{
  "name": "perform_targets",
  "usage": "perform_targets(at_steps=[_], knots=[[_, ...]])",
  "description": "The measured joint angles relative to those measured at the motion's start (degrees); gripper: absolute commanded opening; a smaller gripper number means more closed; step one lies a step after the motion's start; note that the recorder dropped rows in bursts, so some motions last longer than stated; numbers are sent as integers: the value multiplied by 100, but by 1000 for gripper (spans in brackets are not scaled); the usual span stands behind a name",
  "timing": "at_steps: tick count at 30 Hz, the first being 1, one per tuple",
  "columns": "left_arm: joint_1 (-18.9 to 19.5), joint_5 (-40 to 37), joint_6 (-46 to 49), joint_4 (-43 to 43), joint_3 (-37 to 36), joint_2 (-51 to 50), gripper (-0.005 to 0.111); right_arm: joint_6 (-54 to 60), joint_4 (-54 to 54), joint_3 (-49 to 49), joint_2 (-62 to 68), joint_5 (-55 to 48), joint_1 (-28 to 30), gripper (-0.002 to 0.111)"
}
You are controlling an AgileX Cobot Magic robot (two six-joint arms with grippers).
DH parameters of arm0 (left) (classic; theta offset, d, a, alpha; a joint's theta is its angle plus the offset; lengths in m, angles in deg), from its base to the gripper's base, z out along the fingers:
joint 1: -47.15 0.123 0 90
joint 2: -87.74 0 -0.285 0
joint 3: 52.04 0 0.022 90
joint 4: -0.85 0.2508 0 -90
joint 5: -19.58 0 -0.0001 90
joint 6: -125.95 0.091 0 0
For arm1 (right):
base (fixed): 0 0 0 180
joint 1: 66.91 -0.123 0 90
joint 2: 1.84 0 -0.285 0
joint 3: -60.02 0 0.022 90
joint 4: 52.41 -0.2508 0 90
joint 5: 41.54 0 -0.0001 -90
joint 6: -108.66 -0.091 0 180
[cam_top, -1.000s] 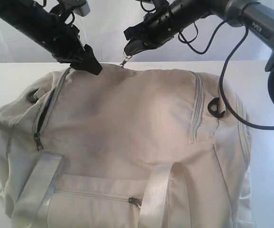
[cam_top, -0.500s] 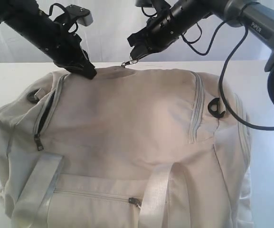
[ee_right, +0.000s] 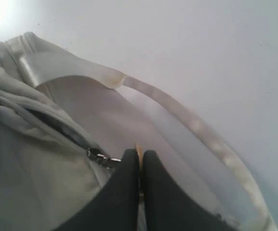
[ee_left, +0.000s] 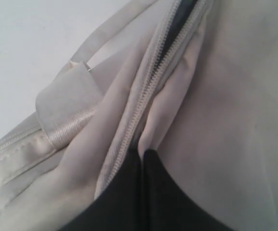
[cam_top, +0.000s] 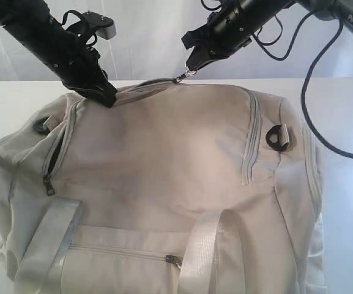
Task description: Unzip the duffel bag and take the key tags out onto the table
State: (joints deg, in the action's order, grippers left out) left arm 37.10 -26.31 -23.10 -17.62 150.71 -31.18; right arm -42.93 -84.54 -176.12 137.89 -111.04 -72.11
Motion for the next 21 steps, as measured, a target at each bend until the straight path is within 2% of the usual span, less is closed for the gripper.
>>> perform_targets(at_steps=[12,21], knots=[[0,-50,-11,11,0,0,0,-147,472,0,-259,-263,260,0],[0,-75,-23,11,0,0,0,-297,905,454,-634,-270,432,0]])
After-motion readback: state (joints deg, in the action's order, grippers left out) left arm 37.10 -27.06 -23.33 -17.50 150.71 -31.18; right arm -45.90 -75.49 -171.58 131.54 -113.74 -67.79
